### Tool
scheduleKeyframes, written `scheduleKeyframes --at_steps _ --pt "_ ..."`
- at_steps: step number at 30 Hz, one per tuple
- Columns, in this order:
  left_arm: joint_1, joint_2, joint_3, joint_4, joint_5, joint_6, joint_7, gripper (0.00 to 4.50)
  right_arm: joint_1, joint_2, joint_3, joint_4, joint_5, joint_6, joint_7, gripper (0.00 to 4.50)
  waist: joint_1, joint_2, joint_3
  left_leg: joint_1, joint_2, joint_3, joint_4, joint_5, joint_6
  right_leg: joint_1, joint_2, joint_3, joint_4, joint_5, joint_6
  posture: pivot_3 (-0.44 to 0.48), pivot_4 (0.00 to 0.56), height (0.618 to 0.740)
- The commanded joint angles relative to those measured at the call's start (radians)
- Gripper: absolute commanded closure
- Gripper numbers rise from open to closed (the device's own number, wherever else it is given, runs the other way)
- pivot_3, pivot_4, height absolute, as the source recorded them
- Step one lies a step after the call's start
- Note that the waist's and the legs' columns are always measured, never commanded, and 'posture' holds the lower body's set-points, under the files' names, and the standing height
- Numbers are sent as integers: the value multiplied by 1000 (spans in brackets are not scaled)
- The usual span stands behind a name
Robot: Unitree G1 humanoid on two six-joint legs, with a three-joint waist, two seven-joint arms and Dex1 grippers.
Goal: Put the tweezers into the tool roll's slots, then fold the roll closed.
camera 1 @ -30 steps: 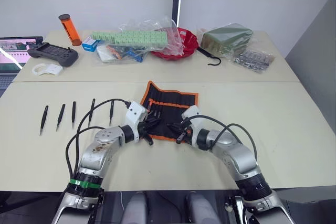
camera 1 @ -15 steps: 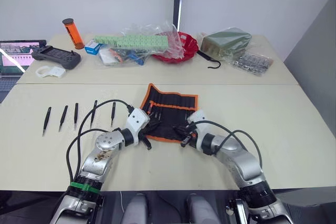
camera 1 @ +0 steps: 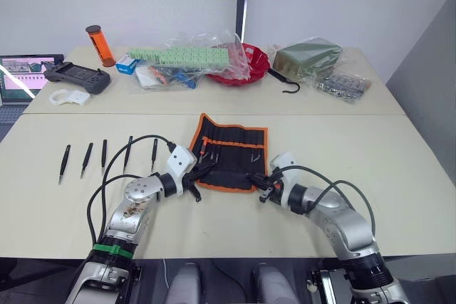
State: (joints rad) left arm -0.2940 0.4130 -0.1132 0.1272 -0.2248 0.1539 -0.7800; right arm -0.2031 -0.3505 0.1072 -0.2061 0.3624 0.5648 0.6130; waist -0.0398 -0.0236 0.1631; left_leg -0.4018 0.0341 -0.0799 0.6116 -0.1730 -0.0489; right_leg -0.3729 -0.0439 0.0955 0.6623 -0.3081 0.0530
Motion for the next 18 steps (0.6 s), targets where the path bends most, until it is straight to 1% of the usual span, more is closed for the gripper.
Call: scheduleKeyframes --at_steps 1,6,10,15,18 --pt "-6 15 32 -112 -50 70 -11 4500 -34 -8 -51 -89 66 23 15 4467 -2 0 0 -2 0 0 0 0 0 -2 0 0 0 0 -1 0 150 740" --pt "-32 -2 24 -241 -83 200 28 4500 -95 10 -11 -27 20 27 -15 4467 -3 0 0 -8 0 0 0 0 0 -10 0 0 1 3 -5 0 150 740" --pt "-23 -30 -17 -294 -48 275 82 4500 -125 29 27 61 -41 2 -45 4467 0 0 0 -10 0 0 0 0 0 -11 0 0 2 3 -6 0 150 740" --pt "14 -60 -69 -273 41 296 181 4500 -132 71 70 121 -76 -31 -43 4467 -3 0 1 -13 0 0 0 0 0 -14 0 1 2 4 -6 0 150 740" --pt "41 -67 -69 -248 81 300 234 4500 -118 79 93 140 -103 -45 -46 4467 -5 0 1 -12 0 0 0 0 0 -14 0 0 2 4 -6 0 150 740"
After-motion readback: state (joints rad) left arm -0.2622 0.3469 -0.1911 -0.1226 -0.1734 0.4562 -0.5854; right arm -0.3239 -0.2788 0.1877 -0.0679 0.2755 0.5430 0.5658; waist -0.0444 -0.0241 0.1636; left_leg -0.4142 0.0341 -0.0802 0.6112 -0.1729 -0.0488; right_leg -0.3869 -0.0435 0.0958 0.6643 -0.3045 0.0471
